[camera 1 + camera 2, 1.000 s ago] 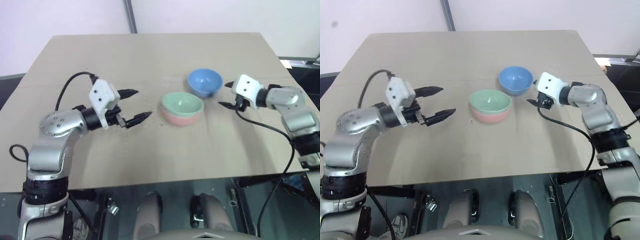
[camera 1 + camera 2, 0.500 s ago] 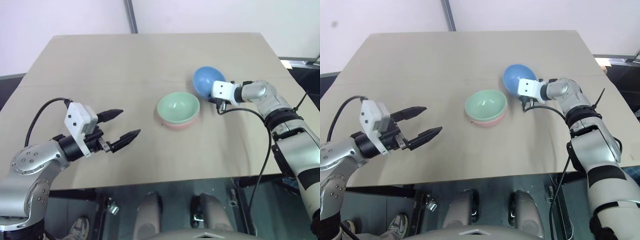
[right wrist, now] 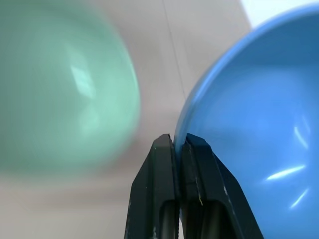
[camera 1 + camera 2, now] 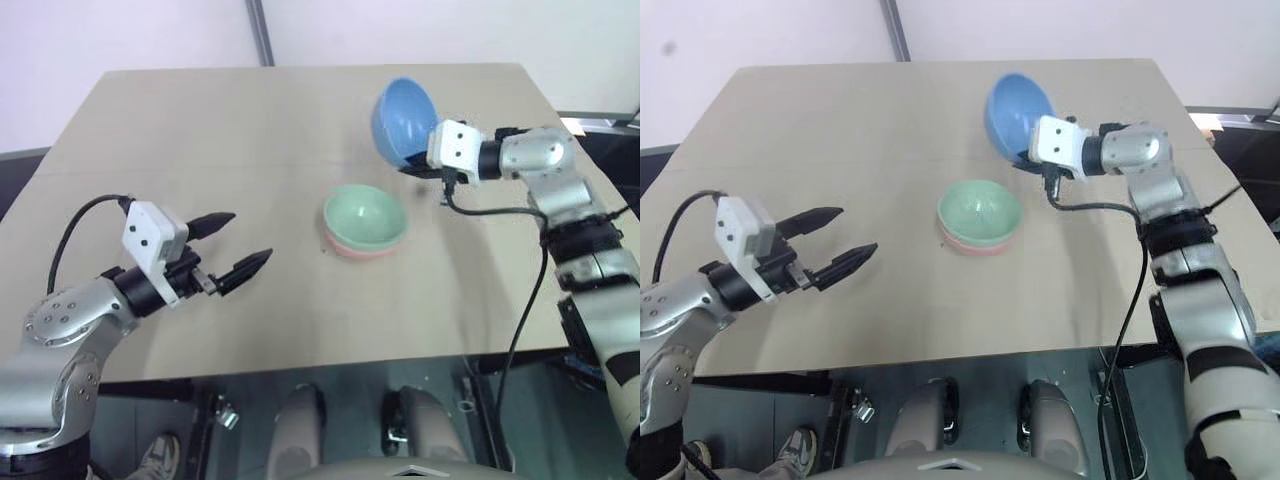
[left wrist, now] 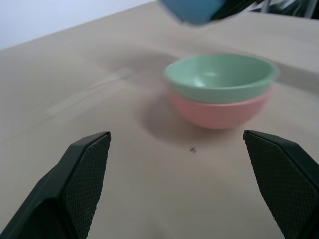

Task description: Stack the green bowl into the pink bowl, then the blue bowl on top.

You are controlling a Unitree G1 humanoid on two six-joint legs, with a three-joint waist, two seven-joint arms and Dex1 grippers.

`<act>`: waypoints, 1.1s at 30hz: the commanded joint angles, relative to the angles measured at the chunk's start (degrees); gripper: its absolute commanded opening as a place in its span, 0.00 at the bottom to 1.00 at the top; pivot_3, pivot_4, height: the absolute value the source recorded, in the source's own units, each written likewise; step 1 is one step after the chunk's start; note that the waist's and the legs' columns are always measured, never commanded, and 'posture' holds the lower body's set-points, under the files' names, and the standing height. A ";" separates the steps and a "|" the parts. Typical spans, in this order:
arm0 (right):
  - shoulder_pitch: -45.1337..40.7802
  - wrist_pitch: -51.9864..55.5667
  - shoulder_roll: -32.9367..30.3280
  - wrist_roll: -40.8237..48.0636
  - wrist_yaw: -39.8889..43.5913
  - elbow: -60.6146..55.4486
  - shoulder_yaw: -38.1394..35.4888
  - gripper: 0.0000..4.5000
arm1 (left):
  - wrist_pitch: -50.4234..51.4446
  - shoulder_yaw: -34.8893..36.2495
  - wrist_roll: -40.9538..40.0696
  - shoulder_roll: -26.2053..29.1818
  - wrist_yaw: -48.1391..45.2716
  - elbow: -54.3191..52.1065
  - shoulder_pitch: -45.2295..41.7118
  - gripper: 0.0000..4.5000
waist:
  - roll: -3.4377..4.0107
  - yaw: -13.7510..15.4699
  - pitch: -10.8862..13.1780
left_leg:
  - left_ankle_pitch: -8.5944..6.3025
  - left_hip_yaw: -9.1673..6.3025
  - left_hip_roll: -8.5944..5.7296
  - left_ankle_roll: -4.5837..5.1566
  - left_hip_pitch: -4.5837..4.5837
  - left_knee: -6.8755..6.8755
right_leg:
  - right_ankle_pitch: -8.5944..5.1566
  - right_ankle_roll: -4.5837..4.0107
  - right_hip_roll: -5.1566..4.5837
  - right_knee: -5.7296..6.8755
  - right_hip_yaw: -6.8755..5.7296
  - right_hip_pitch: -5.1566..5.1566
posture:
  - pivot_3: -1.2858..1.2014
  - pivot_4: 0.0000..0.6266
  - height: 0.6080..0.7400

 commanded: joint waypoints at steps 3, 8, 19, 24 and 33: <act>6.14 17.11 0.09 5.05 -0.21 -22.53 1.40 0.09 | -3.72 -2.17 1.28 0.76 -1.24 2.61 -2.36 1.00 | -0.01 0.11 0.00 | -0.01 0.04 -0.01 -0.01 -0.01 0.04 | 0.00 0.01 -0.02 0.00 0.00 -0.01 | 0.52 0.24 1.00; 9.44 21.37 -0.52 2.16 -2.37 -27.03 4.04 0.57 | -4.23 -2.44 1.18 1.20 -1.95 4.04 -3.34 1.00 | -0.01 0.09 -0.01 | -0.01 0.01 -0.01 -0.01 0.00 0.08 | -0.10 0.16 -0.02 0.03 -0.02 -0.01 | 0.52 0.24 1.00; 19.01 32.20 -1.37 11.58 -9.60 -39.31 -7.70 0.90 | -9.06 -2.72 1.90 -2.97 0.73 5.23 -3.68 1.00 | -0.02 0.53 -0.01 | -0.02 0.01 -0.01 -0.02 -0.05 0.03 | -0.09 0.15 -0.02 -0.01 -0.01 -0.04 | 0.52 0.24 1.00; 29.42 44.74 -6.80 20.28 -11.05 -48.19 -17.17 0.90 | -13.99 -1.20 2.68 -5.69 -0.48 5.56 0.62 1.00 | -0.07 1.21 -0.03 | -0.03 0.00 -0.01 -0.03 -0.06 0.03 | -0.09 0.14 -0.02 -0.06 -0.02 -0.03 | 0.52 0.24 1.00; 51.25 46.58 -14.82 20.51 -17.20 -53.65 -32.08 0.95 | -13.47 3.19 -1.02 -4.14 -3.60 5.15 9.02 1.00 | -0.07 1.31 -0.03 | -0.06 -0.02 -0.01 -0.06 -0.03 -0.08 | -0.17 0.22 -0.02 -0.24 -0.03 -0.03 | 0.52 0.24 1.00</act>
